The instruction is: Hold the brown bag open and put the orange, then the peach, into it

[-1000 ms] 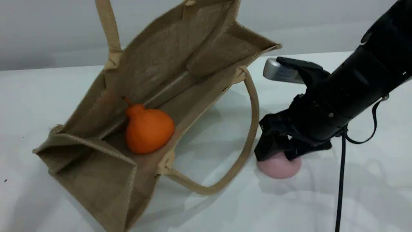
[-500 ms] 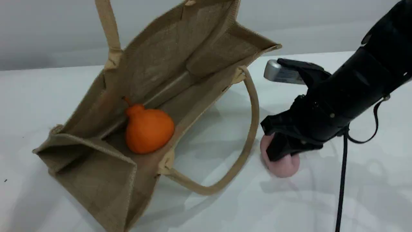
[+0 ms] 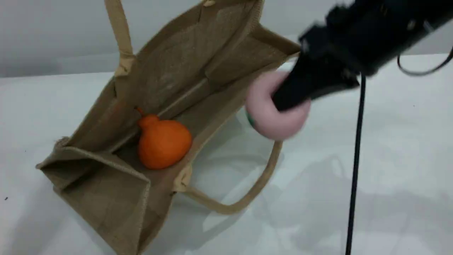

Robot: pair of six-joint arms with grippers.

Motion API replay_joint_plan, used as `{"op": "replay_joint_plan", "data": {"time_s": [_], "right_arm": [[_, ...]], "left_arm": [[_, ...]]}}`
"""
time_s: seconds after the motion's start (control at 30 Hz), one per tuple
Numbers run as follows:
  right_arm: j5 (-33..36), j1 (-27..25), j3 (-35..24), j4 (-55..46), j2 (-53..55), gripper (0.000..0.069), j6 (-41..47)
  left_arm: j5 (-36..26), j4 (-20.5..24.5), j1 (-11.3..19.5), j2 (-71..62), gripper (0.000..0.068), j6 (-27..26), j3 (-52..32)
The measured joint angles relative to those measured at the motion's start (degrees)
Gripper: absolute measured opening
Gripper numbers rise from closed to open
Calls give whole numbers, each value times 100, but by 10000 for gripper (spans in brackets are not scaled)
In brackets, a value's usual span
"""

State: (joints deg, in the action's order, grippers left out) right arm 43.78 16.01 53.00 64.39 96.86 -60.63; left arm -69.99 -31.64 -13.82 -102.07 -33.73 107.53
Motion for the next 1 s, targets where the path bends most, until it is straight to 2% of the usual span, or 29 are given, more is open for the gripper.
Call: {"op": "replay_joint_plan", "data": {"time_s": [0.2, 0.47, 0.63, 0.87, 1.0], "right_arm": [[-124, 107, 0, 1228, 24, 20, -709], [-520, 895, 87, 3335, 467, 20, -2385], [-563, 1217, 584, 3570, 1013, 20, -2769], [-1242, 1231, 1300, 3567, 1881, 20, -2764], [-1326, 1254, 1546, 3567, 2256, 20, -2764]], "left_arm": [[0, -24, 0, 0, 86, 0, 0], [0, -434, 0, 0, 86, -13, 0], [0, -457, -5, 0, 86, -13, 0], [0, -459, -5, 0, 86, -13, 0], [0, -459, -5, 0, 86, -13, 0]]}}
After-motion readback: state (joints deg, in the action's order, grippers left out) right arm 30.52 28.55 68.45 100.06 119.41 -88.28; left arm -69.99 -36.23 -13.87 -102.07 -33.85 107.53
